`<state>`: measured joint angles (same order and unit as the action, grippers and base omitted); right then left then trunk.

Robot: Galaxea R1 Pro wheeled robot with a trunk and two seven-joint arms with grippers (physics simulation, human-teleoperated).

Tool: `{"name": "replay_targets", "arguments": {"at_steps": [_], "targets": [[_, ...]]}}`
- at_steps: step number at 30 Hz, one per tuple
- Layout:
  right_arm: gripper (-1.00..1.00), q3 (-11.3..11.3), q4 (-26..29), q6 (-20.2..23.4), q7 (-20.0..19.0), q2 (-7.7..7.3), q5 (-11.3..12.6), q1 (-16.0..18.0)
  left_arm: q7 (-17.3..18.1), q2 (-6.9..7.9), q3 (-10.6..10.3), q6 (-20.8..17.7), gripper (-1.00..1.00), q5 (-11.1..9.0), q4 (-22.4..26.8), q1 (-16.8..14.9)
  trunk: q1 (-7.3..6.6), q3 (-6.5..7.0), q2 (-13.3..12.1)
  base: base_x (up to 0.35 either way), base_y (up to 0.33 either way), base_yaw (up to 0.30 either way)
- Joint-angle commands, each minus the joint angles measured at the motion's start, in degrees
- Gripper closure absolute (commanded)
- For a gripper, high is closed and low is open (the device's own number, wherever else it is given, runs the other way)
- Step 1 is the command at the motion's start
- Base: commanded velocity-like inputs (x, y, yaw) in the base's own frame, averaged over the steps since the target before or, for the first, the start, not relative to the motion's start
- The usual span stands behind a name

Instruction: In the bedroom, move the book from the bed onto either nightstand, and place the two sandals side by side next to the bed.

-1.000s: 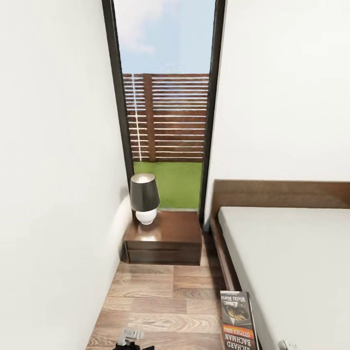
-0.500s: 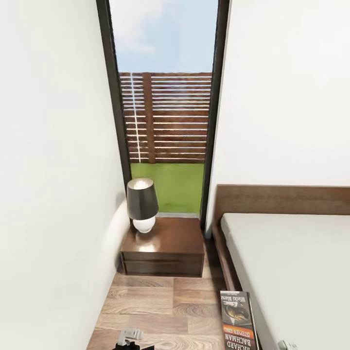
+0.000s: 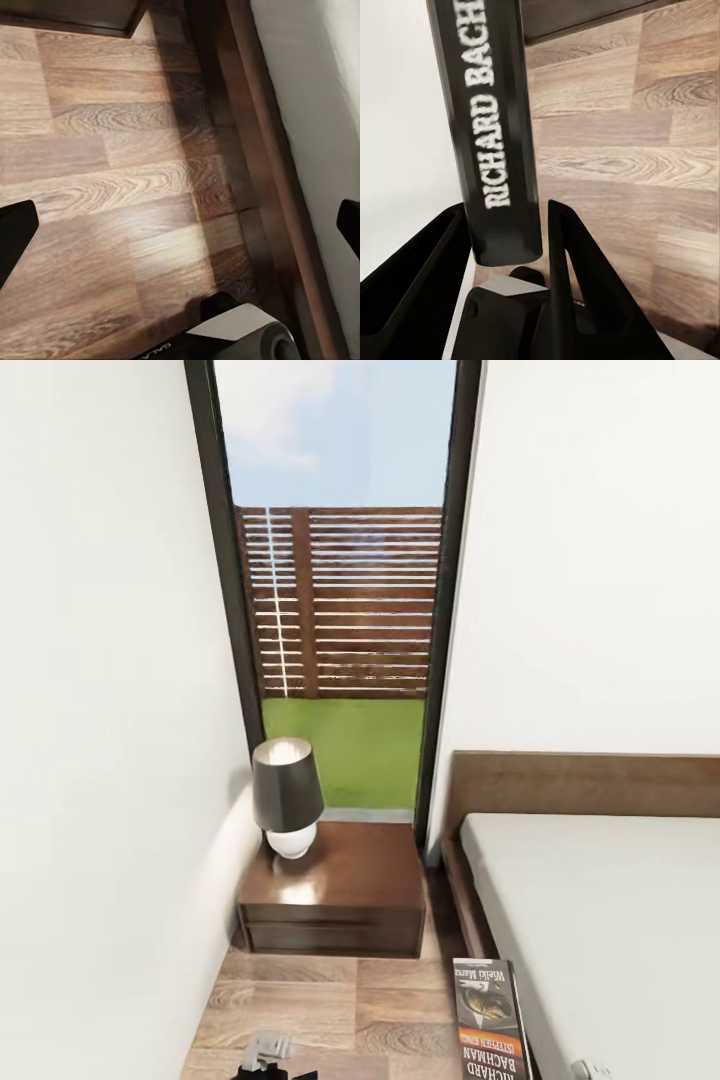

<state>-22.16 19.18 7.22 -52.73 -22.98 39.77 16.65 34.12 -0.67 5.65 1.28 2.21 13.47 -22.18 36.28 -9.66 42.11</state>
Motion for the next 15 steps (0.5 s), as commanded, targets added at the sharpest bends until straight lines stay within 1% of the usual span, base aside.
{"name": "replay_targets", "arguments": {"at_steps": [1,15], "targets": [[1.00,-0.2,0.1,0.6,-0.1,-0.05,0.7,0.1,0.2,-0.03,0.4,0.1,-1.00,0.2,0.0,-0.1,0.05,-0.09,0.1,0.333,0.000,0.000],[1.00,-0.2,0.1,0.6,-0.1,-0.05,0.7,0.1,0.2,-0.03,0.4,0.1,-1.00,0.2,-0.1,-0.1,0.05,-0.09,0.1,0.333,0.000,0.000]]}}
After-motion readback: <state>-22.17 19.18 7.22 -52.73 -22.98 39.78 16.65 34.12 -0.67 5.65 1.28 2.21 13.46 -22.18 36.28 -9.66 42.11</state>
